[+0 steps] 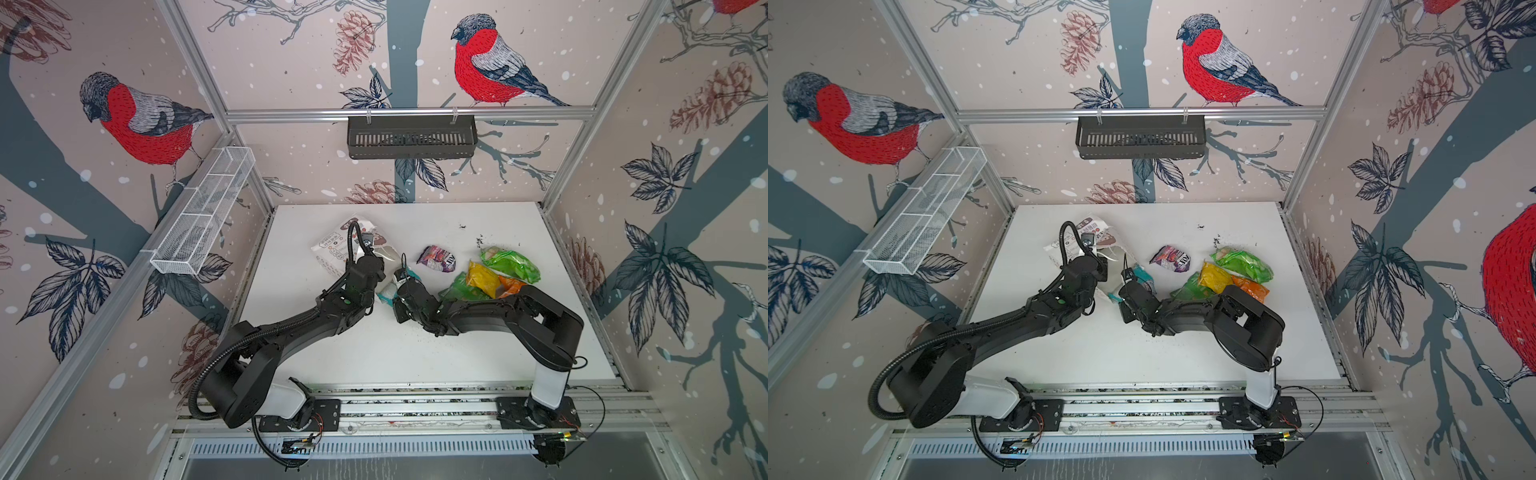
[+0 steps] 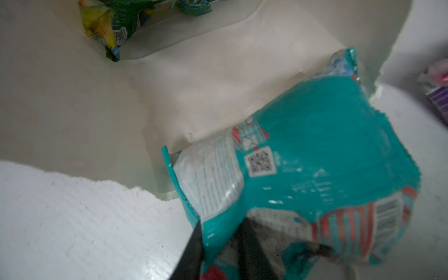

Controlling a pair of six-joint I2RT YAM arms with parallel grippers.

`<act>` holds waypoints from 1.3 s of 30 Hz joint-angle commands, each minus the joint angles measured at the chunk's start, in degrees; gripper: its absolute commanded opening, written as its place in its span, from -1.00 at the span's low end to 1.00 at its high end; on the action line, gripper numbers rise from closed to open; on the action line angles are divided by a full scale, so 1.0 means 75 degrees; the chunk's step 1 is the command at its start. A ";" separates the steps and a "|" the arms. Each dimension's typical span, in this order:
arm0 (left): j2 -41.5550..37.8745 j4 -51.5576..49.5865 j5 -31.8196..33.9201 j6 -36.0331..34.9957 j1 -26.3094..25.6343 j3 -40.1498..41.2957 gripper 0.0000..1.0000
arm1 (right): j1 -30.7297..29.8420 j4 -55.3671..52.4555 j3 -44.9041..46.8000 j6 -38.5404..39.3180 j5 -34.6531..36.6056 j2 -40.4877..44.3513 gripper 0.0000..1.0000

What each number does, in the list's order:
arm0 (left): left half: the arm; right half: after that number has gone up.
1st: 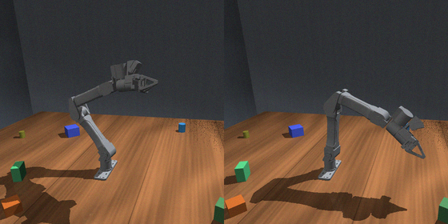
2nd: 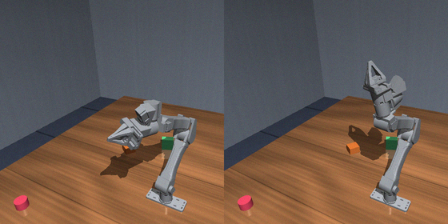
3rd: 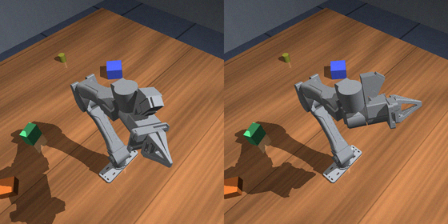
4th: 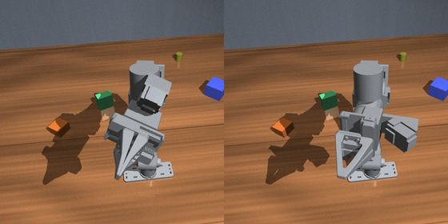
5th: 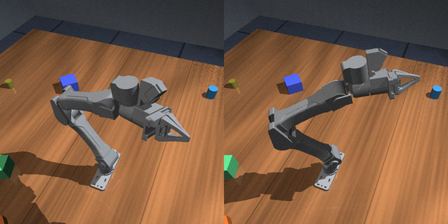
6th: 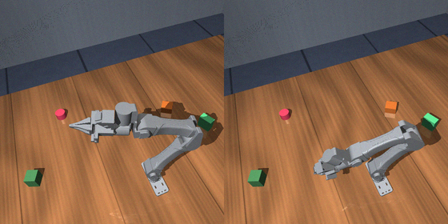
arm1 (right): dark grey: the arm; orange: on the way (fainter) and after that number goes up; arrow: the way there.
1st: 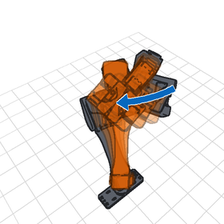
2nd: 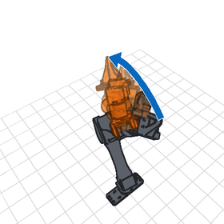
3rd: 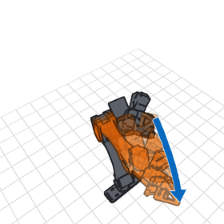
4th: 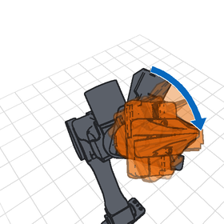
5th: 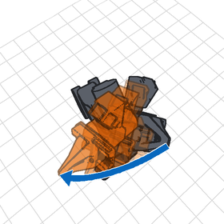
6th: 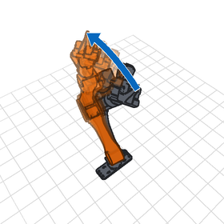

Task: Take the snacks out of the paper bag
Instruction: Pick up the snack at the center of the table, then place the snack at the center of the table.

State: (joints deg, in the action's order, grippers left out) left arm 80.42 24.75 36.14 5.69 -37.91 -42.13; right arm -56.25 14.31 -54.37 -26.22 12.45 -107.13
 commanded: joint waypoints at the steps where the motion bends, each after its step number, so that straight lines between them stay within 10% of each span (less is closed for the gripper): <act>1: 0.0034 0.0252 0.0196 -0.0043 0.0016 -0.0019 -1.00 | 0.0006 -0.1157 0.0048 -0.0229 0.0542 -0.0112 -0.90; 22: 0.0048 0.0405 0.0170 -0.0068 0.0079 0.0138 -1.00 | 0.1411 -0.1068 0.1236 -0.1045 0.1115 0.3103 -1.00; 39: -0.0712 0.0780 -0.0350 -0.0115 0.0074 0.0852 -1.00 | 0.3023 -0.1362 -0.0847 -0.0926 0.1186 0.0863 -0.99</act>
State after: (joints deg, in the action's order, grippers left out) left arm 75.68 28.01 34.04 5.41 -37.34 -35.99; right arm -33.69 4.67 -58.35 -32.99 19.92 -98.48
